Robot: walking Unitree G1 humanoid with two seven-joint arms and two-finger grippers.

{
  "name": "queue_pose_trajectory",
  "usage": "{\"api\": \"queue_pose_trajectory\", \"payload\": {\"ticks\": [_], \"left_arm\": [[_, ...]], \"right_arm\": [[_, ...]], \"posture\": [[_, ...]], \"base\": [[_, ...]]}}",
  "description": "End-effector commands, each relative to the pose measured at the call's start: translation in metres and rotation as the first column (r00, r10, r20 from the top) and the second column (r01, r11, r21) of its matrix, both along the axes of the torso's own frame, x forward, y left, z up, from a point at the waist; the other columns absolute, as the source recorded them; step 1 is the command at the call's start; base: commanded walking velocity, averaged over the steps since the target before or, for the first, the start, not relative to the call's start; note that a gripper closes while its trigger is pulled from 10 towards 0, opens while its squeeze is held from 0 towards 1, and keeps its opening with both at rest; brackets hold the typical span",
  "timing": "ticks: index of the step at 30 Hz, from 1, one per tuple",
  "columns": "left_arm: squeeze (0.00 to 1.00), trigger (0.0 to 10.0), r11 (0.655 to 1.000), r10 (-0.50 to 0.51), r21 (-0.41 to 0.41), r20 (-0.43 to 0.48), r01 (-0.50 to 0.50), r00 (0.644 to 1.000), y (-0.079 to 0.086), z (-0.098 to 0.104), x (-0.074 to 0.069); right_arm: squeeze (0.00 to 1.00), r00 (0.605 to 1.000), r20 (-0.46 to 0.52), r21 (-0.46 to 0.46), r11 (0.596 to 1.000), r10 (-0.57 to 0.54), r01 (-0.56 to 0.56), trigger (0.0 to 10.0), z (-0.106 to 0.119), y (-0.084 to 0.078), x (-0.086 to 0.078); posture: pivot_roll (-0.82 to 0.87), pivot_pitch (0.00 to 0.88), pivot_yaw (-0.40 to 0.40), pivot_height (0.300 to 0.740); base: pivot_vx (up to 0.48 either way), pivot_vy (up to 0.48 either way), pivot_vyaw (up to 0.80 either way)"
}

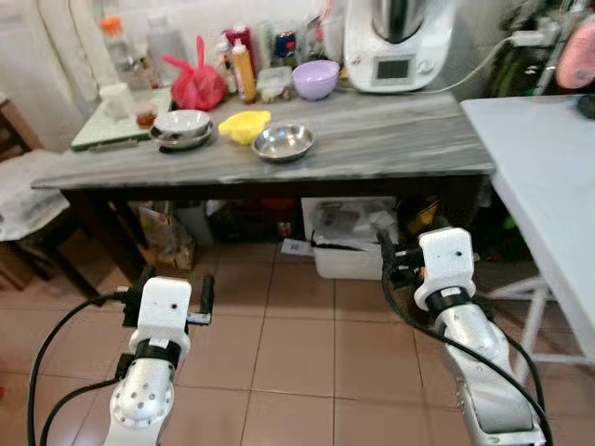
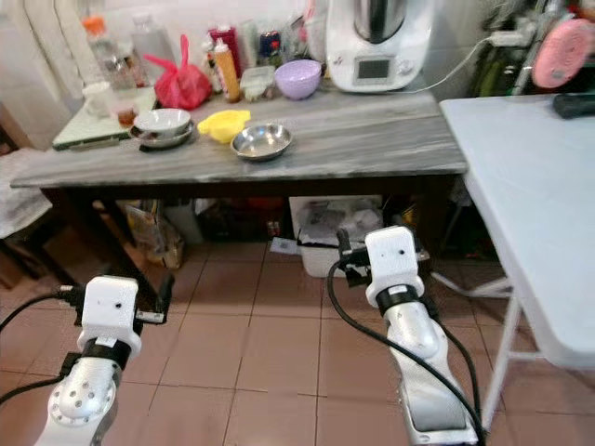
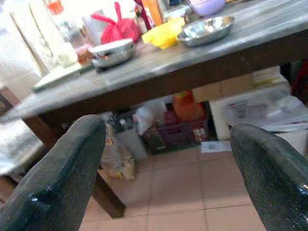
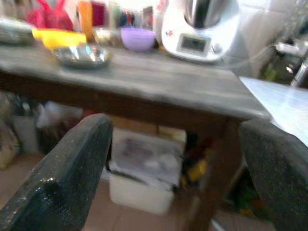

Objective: Setting the table

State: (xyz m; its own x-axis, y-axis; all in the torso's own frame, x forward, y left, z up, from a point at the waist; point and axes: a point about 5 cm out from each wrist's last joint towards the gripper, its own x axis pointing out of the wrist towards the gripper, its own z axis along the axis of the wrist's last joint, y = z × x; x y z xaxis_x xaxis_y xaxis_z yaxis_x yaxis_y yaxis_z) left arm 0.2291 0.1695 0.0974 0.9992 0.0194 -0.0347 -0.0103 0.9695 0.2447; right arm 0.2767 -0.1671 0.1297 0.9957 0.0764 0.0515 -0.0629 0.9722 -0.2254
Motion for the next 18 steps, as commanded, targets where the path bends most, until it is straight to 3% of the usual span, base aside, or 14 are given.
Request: {"api": "queue_pose_trajectory", "payload": {"ticks": [1,12,18], "left_arm": [[0.0,10.0,1.0,0.02,-0.004,-0.028,-0.02,0.999,0.007,-0.009,-0.002],[0.0,10.0,1.0,0.027,0.012,-0.119,-0.026,0.993,0.013,-0.047,-0.004],[0.0,10.0,0.999,0.046,0.023,-0.138,-0.043,0.989,0.017,-0.058,-0.009]], "right_arm": [[0.0,1.0,-0.011,0.016,0.999,0.028,-0.028,10.0,-0.004,0.007,0.0],[0.0,0.992,-0.121,-0.007,0.999,0.036,-0.037,10.0,-0.04,-0.001,-0.02],[0.0,0.989,-0.144,-0.007,1.0,0.025,-0.026,10.0,-0.048,-0.005,-0.027]], "posture": [[-0.07,0.046,0.108,0.74],[-0.08,0.052,0.127,0.74],[-0.09,0.059,0.131,0.74]], "base": [[0.0,0.0,0.0],[0.0,0.0,0.0],[0.0,0.0,0.0]]}}
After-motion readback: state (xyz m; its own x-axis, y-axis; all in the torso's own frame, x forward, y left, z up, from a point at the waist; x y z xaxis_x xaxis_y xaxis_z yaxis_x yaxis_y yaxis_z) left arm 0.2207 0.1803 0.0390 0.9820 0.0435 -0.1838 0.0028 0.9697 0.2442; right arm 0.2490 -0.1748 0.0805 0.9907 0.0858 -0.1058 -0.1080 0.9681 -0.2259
